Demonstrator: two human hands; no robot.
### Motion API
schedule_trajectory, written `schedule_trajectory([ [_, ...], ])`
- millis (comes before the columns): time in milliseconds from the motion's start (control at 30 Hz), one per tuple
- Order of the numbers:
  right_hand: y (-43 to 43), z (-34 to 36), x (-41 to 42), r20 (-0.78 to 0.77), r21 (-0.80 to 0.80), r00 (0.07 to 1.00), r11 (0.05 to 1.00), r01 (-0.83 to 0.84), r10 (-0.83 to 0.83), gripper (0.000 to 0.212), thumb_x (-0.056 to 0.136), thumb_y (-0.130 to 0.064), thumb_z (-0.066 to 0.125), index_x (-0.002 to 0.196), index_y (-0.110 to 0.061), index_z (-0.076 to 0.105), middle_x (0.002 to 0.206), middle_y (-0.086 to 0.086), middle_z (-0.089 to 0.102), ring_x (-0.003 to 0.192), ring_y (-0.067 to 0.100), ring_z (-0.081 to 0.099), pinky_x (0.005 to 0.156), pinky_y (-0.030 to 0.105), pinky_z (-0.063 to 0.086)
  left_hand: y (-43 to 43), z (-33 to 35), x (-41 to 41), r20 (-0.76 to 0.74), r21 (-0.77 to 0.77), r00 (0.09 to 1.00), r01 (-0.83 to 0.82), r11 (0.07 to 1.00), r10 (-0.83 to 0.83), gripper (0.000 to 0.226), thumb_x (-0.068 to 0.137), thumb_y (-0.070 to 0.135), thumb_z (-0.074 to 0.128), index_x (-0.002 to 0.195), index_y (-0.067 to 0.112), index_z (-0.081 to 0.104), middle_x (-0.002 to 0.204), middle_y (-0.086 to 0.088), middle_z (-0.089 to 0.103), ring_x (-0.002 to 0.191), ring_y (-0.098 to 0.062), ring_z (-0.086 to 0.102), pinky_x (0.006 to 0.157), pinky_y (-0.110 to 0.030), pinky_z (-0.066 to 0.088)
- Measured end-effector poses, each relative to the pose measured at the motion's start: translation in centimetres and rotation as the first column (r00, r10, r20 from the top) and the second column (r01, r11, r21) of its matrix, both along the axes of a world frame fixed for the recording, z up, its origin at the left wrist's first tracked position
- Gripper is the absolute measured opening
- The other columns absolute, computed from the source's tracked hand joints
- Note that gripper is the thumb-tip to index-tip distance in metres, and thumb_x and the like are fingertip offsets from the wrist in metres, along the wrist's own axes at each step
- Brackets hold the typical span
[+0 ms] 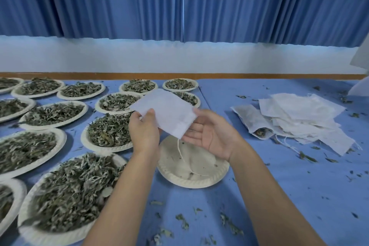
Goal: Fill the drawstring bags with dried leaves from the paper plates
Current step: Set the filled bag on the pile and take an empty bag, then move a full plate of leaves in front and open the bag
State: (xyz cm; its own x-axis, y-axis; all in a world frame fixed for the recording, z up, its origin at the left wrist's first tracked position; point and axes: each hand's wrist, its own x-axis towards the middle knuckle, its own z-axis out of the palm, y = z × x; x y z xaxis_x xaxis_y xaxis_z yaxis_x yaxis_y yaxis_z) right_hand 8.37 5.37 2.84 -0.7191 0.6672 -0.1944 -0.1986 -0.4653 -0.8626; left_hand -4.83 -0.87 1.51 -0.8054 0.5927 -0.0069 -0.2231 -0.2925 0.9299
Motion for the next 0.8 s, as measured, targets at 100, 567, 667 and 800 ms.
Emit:
schedule_trajectory([
  [100, 0.0, -0.4, 0.0, 0.008, 0.045, 0.996, 0.995, 0.092, -0.093, 0.009, 0.085, 0.000, 0.061, 0.093, -0.001, 0.065, 0.082, 0.013, 0.074, 0.074, 0.019, 0.073, 0.062, 0.025, 0.058, 0.2, -0.3, 0.0, 0.039, -0.036, 0.999, 0.034, 0.999, -0.033, 0.009, 0.099, 0.013, 0.047, 0.102, 0.008, 0.053, 0.098, -0.005, 0.063, 0.094, -0.025, 0.064, 0.075, -0.038, 0.056],
  [567, -0.7, -0.3, -0.8, 0.117, 0.314, 0.918, 0.891, 0.328, -0.379, 0.017, 0.082, -0.017, 0.073, 0.076, -0.002, 0.068, 0.073, 0.011, 0.069, 0.060, 0.013, 0.065, 0.061, 0.021, 0.056, -1.1, 0.4, 1.5, -0.731, -0.318, 0.602, 0.117, 0.941, -0.322, 0.010, 0.082, 0.022, 0.067, 0.092, 0.025, 0.069, 0.078, 0.019, 0.067, 0.077, 0.011, 0.058, 0.065, -0.002, 0.041],
  [667, -0.8, -0.5, -1.2, 0.127, 0.358, 0.921, 0.883, 0.302, -0.367, 0.029, 0.084, -0.017, 0.071, 0.088, 0.011, 0.065, 0.073, 0.015, 0.060, 0.058, 0.012, 0.058, 0.060, 0.019, 0.054, -1.1, 0.2, 1.9, -0.741, -0.395, 0.564, 0.072, 0.916, -0.364, 0.011, 0.083, 0.030, 0.063, 0.088, 0.022, 0.068, 0.075, 0.008, 0.067, 0.074, -0.005, 0.061, 0.065, -0.019, 0.046],
  [800, -1.0, -0.6, -1.5, 0.133, 0.487, 0.915, 0.829, 0.274, -0.380, 0.030, 0.084, -0.016, 0.070, 0.076, 0.012, 0.061, 0.067, 0.014, 0.056, 0.058, 0.013, 0.054, 0.063, 0.021, 0.056, -0.8, 0.3, 1.7, -0.806, -0.399, 0.491, -0.037, 0.916, -0.331, 0.012, 0.084, 0.021, 0.057, 0.074, 0.015, 0.055, 0.059, 0.005, 0.050, 0.058, -0.013, 0.046, 0.052, -0.024, 0.035],
])
